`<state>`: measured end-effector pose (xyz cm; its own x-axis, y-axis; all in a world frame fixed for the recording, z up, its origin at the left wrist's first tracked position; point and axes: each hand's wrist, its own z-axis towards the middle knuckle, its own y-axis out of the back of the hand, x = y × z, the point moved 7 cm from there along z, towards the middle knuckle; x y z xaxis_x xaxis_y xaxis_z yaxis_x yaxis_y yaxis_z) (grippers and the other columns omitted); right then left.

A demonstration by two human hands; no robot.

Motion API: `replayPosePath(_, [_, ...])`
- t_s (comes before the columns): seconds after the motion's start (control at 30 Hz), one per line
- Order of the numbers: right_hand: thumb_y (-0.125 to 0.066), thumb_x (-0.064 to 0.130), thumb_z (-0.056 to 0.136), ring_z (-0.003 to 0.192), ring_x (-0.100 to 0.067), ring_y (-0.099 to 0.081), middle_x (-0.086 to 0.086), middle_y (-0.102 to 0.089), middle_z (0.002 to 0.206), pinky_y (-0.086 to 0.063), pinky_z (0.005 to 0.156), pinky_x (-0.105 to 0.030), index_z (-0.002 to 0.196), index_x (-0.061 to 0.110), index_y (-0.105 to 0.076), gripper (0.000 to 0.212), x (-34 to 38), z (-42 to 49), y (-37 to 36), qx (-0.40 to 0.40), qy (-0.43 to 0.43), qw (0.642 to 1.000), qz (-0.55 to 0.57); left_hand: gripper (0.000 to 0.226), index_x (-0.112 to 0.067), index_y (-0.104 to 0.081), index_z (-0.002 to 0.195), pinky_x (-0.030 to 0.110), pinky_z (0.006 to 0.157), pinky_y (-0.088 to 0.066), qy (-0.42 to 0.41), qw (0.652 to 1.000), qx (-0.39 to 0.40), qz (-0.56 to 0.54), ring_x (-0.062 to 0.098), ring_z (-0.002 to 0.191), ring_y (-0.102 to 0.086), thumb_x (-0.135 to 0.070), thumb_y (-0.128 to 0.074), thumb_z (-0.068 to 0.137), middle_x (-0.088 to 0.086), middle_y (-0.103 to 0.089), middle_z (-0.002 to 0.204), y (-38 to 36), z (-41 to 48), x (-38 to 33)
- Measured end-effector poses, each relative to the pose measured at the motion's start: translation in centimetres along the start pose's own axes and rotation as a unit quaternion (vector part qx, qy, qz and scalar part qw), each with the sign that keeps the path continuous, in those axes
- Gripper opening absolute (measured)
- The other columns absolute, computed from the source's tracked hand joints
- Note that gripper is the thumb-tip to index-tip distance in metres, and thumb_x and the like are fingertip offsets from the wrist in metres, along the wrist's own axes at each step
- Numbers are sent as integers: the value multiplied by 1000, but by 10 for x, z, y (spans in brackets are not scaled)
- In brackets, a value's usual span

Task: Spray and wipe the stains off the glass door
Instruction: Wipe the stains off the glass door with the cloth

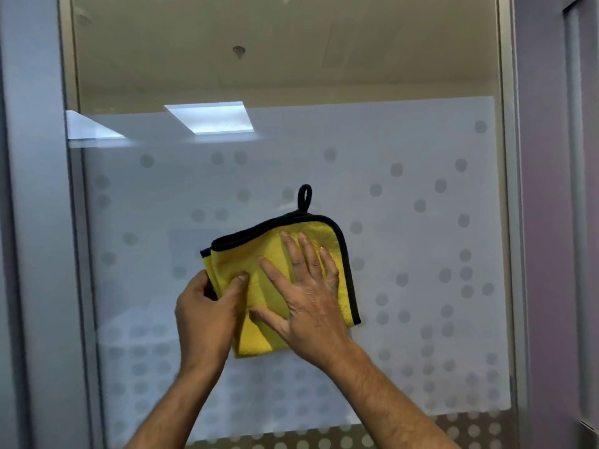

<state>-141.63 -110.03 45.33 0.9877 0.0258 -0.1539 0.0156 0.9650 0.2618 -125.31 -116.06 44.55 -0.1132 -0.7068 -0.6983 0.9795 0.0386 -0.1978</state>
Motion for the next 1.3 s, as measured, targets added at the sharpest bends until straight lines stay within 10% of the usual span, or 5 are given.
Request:
replayPosePath(0.33, [-65, 56, 93, 161, -13, -15, 4, -21, 173, -11, 127, -35, 158, 37, -35, 74, -17, -60, 41, -30, -203, 954, 220, 11, -32, -73, 104, 24, 67, -59, 73, 987, 110, -90, 6, 86, -75, -26, -65, 100, -8, -80, 100, 9, -36, -11])
replayPosePath(0.57, [-85, 39, 75, 131, -14, -62, 2, -62, 145, -52, 111, -36, 154, 27, -42, 91, -20, -128, 34, 42, -456, 688, 564, 16, -28, -85, 89, 35, 62, -64, 225, 956, 122, -141, 21, 77, -80, -21, -70, 89, 5, -83, 90, 56, -69, -2])
replayPosePath(0.73, [-85, 30, 80, 116, -23, -75, -4, -79, 121, -55, 104, -46, 122, 23, -76, 44, 27, -151, 41, 154, -459, 557, 675, 20, -19, -83, 97, 49, 83, -65, 326, 924, 111, -167, 30, 86, -78, -26, -78, 79, 11, -80, 99, 105, -103, 5])
replayPosePath(1.0, [-79, 12, 88, 101, -29, -79, -7, -82, 112, -63, 88, -52, 122, 20, -70, 36, 128, -170, 78, 163, -509, 502, 679, 33, -13, -74, 117, 40, 71, -64, 395, 915, 54, -58, 32, 91, -82, -32, -76, 91, 15, -82, 110, 219, -166, -20])
replayPosePath(1.3, [-70, 13, 98, 113, 0, -71, 18, -59, 110, -56, 101, -41, 146, 49, -52, 62, 250, -203, 165, 165, -540, 566, 600, 79, -45, -55, 145, 44, 90, -63, 381, 910, 160, -31, 35, 115, -75, -16, -85, 78, 15, -78, 124, 365, -251, -73])
